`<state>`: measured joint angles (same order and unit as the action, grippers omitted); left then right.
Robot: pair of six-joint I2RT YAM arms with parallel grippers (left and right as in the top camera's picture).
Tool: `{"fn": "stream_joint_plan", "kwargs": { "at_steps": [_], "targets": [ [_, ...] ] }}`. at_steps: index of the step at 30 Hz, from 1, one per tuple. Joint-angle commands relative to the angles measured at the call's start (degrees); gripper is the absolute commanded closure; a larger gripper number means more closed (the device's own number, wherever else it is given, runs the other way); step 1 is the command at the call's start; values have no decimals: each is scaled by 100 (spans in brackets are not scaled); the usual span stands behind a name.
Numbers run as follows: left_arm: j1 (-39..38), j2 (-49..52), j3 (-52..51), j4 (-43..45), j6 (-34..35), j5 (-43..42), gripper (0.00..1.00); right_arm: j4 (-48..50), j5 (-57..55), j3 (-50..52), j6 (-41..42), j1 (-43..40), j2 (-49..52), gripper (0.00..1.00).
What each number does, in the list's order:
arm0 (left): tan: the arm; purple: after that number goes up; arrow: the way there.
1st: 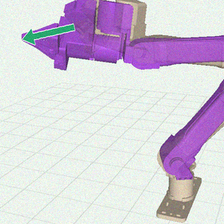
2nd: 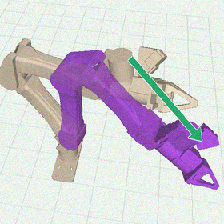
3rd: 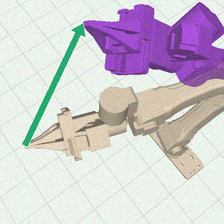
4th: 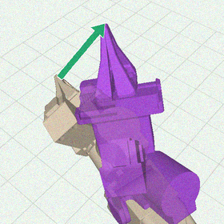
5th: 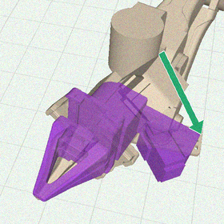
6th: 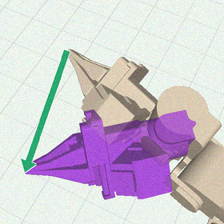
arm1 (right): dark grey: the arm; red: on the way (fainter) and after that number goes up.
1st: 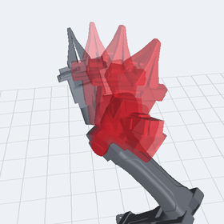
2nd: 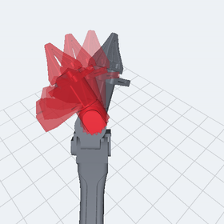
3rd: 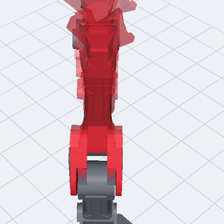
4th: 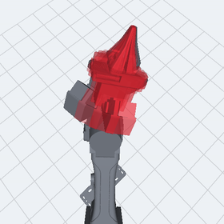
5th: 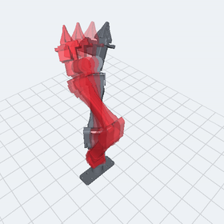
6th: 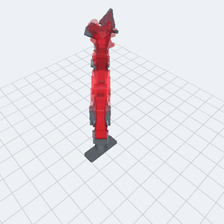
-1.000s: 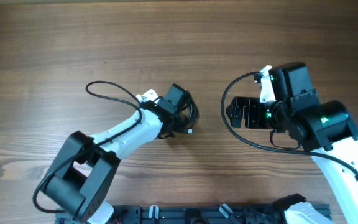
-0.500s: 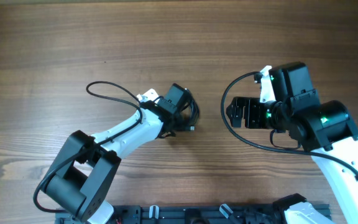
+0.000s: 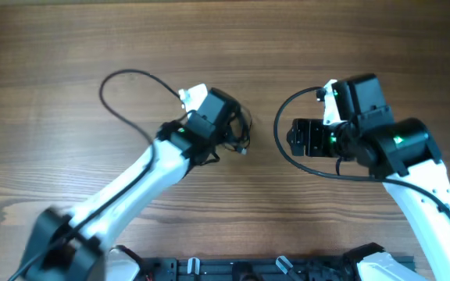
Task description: Untangle cables
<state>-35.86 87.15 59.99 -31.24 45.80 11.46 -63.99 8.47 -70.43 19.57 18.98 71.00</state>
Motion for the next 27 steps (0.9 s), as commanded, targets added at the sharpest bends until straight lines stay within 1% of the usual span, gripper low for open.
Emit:
{"fn": "stream_joint_plan", "kwargs": {
  "at_steps": [1,5,7,10,14,16,20,23,27],
  "targets": [
    [9,-824,144,20,-1012,-4,96,94,162,-114,-507,17,249,23],
    [9,-1318,144,20,-1563,-22,96,363,1189,-114,-1593,17,400,23],
    [9,-1513,144,22,-1862,-181,96,540,1762,-114,-2090,17,459,21],
    [9,-1692,144,13,-2168,-439,96,822,2260,-114,-2411,17,511,18],
    [7,-1720,144,13,-2162,-450,96,1281,2337,-114,-2393,17,520,19],
    [9,-1731,144,20,-2162,-579,96,1449,2337,-114,-2385,17,520,24],
    [9,-1834,155,42,-2168,-909,96,1744,2326,-114,-2249,17,535,25],
    [9,-2079,155,146,-2315,-1088,96,1862,2308,-114,-2208,17,586,26],
    [9,-2664,155,378,-2312,-1104,96,1886,2308,-114,-2083,17,728,27]
  ]
}}
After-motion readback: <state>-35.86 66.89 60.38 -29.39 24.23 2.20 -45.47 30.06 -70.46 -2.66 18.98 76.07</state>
